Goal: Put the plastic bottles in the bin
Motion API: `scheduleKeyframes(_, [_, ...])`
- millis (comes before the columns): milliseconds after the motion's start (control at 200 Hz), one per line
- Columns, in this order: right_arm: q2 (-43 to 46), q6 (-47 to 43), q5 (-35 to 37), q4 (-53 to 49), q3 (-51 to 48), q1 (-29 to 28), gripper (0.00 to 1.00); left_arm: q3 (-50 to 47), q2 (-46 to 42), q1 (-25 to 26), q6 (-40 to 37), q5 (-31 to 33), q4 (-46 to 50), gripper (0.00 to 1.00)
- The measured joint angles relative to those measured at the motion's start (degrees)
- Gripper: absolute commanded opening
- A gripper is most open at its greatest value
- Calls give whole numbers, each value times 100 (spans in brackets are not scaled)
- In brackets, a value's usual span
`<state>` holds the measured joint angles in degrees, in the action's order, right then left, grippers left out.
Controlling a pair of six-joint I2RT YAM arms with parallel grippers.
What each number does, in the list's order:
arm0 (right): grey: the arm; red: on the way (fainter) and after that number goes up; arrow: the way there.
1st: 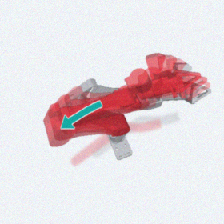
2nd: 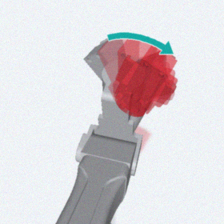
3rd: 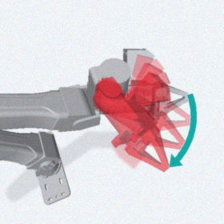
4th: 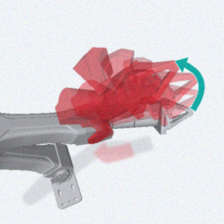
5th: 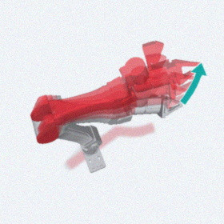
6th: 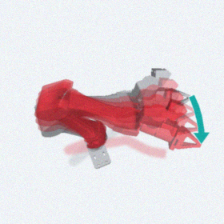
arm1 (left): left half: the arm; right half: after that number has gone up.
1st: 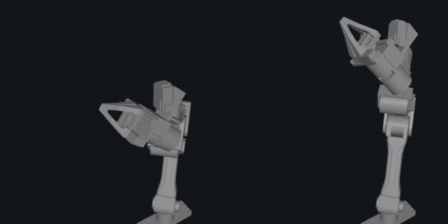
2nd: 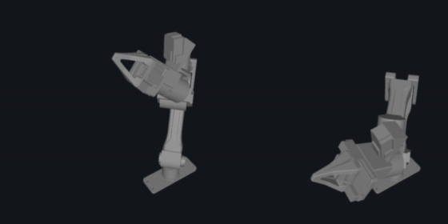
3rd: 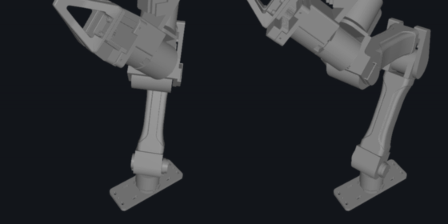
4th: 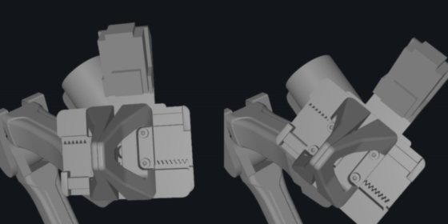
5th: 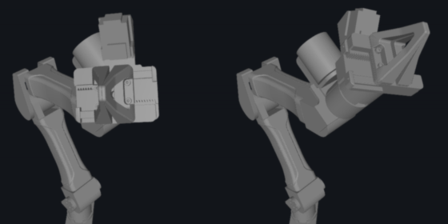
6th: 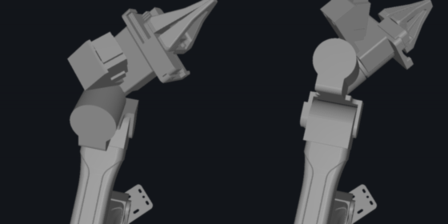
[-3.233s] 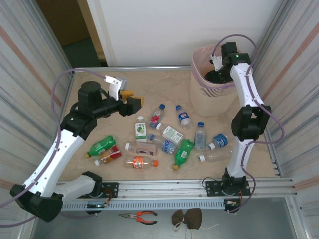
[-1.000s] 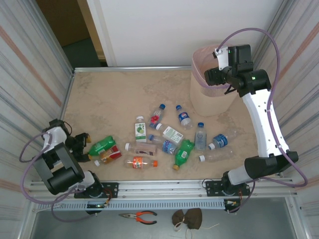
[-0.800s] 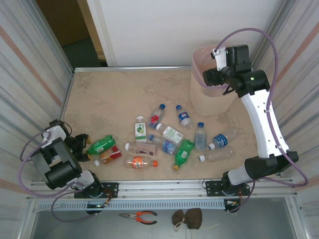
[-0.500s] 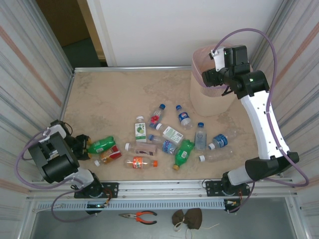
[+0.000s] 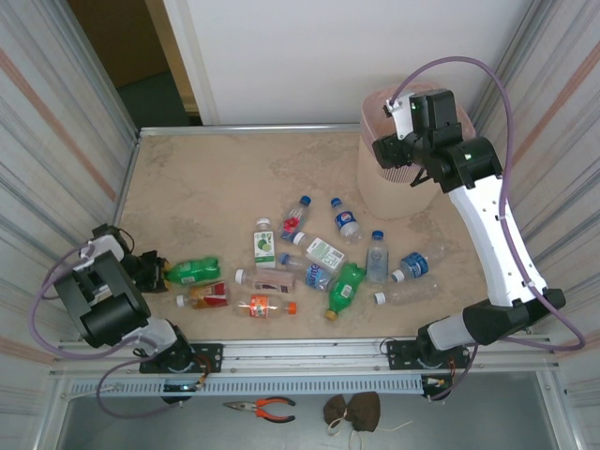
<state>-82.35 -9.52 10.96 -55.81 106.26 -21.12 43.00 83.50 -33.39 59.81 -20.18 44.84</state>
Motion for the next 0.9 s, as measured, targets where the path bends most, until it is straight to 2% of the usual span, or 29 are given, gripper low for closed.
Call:
scheduleKeyframes(240, [42,7,52,-13,13,-81,73,260,-719,4,37,-466,-424,28])
scheduleKeyframes(356, [131,92,-212,66,-15,-94,73,501,-966,199,-4,-601,-732,26])
scheduleKeyframes(576, [446,540,-1333,597,-483,-105,73,1117,-1209,1180,-330,-793,-1700,21])
scheduleKeyframes(731, [581,920,-2190,1150,-953,-105,73,1661,-1257,2114,-872,-734,-2203,20])
scheduleKeyframes(902, [680,1283,-2970,1818,-1451,-105,72,2111,-1360,2938,-1617,-894,-2962,26])
